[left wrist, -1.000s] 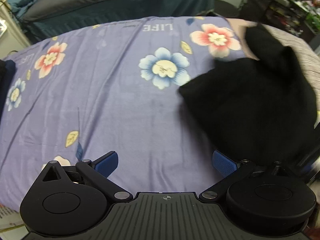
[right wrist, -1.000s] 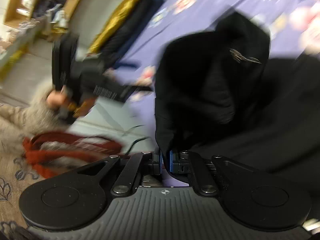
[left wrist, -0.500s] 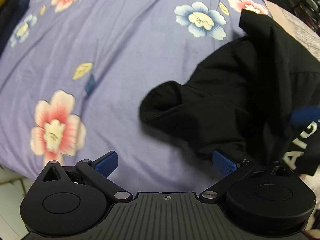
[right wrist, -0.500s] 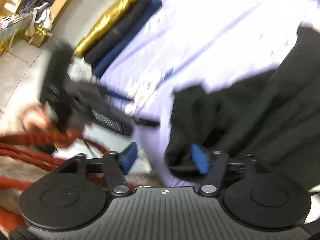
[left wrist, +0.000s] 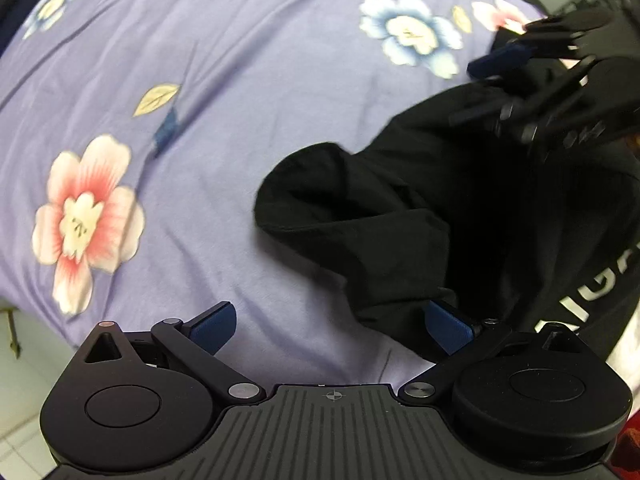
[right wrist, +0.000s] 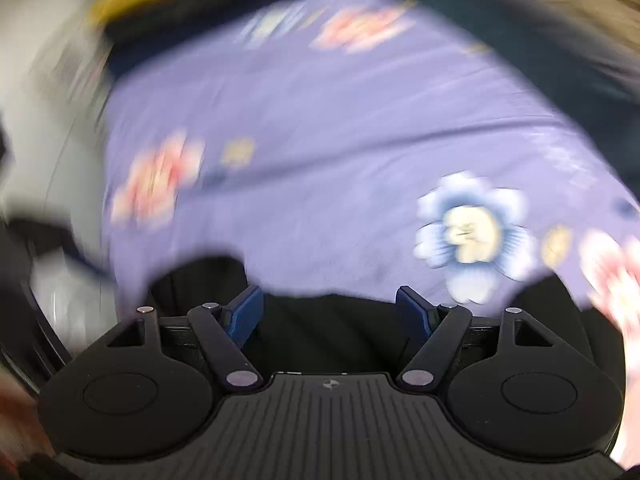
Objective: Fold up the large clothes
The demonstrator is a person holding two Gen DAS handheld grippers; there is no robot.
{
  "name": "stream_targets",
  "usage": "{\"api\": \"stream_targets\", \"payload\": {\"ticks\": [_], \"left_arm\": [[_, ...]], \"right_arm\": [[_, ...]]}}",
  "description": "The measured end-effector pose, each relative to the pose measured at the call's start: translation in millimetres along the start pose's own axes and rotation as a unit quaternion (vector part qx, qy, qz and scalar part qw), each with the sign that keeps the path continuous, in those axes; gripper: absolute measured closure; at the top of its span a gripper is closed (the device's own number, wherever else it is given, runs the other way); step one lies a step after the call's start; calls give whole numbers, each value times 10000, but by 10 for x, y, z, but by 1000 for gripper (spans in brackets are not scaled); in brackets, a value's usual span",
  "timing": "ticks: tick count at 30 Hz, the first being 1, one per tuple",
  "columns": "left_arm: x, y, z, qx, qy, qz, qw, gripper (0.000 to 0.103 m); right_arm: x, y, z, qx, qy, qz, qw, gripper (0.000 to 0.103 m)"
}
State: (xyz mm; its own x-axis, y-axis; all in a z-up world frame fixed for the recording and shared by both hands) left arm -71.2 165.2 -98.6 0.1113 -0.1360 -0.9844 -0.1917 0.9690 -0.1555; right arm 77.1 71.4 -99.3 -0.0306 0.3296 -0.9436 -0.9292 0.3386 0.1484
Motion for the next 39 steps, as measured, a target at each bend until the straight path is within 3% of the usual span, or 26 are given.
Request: {"api": "stream_targets", "payload": {"ticks": [2,6,11,13,14,15,16,19,22,24,26,28,32,35,36,38,39], "left_arm": [[66,31,-18,-199,165,-42,9997,0],[160,29,-19,-521,290,-404,9974,0],[539,-3,40,-812,764,-640,9917,0],[631,-40,-9,-849,833,-830,9894,0],[675,-62,-42,-856,881,-904,9883,0],[721,-83,-77,-877,959,-988,9866,0],[764,-95,-112,-936,1028,-1067,9845,0],[819,-109,-157,-1077,1019,-1269,9808,0],[754,-147,-115,-997,860,-1382,9816,0],[645,-155,-21,-876,625,-1317,9854,4],[481,-134,128,-632,248,-1110,9915,12],[263,-58,330,-492,-203,-964,9939,23],[-401,130,884,-175,-1214,-856,9888,32],[-1175,142,1247,321,-2134,-513,9751,36],[-1472,125,1316,511,-2490,-366,9665,45],[-2058,89,1364,863,-3206,-119,9432,51],[-2275,93,1357,970,-3501,-48,9317,51]], "right_arm": [[293,-14,22,-716,588,58,9957,25],[756,-61,83,-1437,1361,183,9800,23],[982,-30,-5,-2026,1595,303,9657,14],[960,23,-67,-2178,1472,193,9646,24],[910,29,-96,-2167,1425,178,9656,51],[847,17,-110,-2063,1395,276,9681,91],[792,-11,-128,-1820,1441,449,9717,100],[561,-137,-245,-1074,1163,712,9848,100],[234,-355,-344,104,540,1123,9921,100],[-16,-502,-423,915,37,1427,9855,100],[-243,-553,-540,1267,-385,1477,9801,100],[-462,-606,-660,1701,-841,1542,9697,100],[-955,-712,-689,2383,-1870,1403,9426,100],[-1523,-694,-661,2520,-2773,1368,9170,100],[-1762,-649,-646,2498,-3171,1423,9038,101],[-2456,-599,-661,2454,-4166,1928,8538,101],[-2731,-505,-653,2292,-4514,1718,8451,101]]}}
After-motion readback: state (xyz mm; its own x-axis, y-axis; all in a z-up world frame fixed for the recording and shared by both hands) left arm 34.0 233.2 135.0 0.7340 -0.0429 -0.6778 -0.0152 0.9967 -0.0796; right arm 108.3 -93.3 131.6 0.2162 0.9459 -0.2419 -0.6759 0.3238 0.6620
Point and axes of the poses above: each gripper's, at about its wrist camera, not at the fingertips, and x roughly the way its jaws point, y to its left, z to its top, the point moved 1 cm from there along x, roughly the way its jaws point, and after that the axes turned 8 degrees about x, right-handed, at the moved point
